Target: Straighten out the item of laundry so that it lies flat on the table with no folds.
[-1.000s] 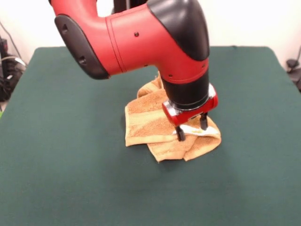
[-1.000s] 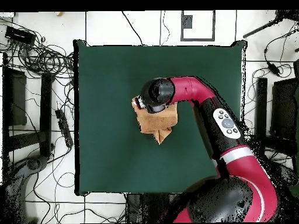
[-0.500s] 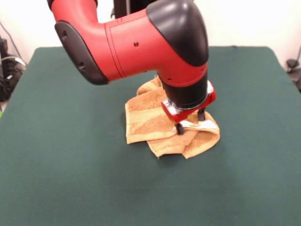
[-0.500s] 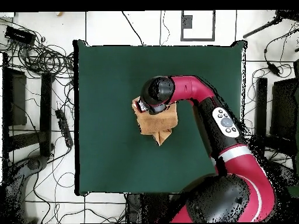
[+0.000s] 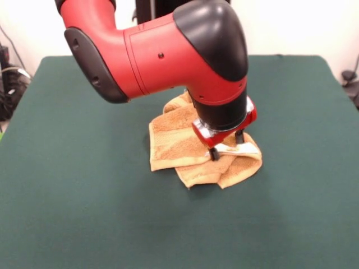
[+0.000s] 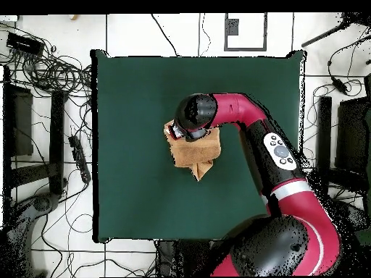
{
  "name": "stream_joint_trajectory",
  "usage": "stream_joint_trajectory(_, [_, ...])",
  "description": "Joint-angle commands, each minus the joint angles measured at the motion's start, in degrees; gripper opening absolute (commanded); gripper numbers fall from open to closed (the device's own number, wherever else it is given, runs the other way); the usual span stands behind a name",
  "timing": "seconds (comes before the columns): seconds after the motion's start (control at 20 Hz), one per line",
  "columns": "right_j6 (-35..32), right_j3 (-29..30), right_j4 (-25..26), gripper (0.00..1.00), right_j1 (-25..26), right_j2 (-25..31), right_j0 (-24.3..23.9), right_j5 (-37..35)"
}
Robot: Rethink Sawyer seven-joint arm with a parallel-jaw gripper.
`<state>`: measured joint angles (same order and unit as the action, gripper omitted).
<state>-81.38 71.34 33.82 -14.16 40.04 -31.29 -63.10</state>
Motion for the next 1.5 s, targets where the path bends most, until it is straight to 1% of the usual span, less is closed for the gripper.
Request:
stream_joint_trajectory(0.05, [11.78,-0.12,-0.18,1.0,2.66,-0.02,2.03,-5.11])
stream_joint_trajectory(0.2, [11.0,-0.31,-0.04,1.0,2.6,-0.15,2.24,-4.34])
stream_joint_trajectory(0.25, [10.98,-0.35,0.05,0.0,2.61,-0.1,2.27,-4.02])
stream_joint_trajectory(0.3, [11.45,-0.62,0.32,0.0,2.59,0.06,2.41,-3.76])
stream_joint_trajectory(0.45, [9.89,0.17,-0.04,0.0,1.86,-0.31,2.34,-3.79])
stream_joint_trajectory(0.8, [10.38,0.88,-0.29,0.0,1.28,-0.15,1.92,-4.24])
stream_joint_trajectory(0.95, [9.63,2.74,-1.75,0.0,-0.76,0.03,1.58,-6.79])
stream_joint_trajectory(1.2, [7.85,6.79,-6.09,0.0,-5.64,1.05,0.83,-13.35])
stream_joint_trajectory(1.5, [6.33,8.87,-9.67,0.0,-7.84,1.35,0.34,-17.45])
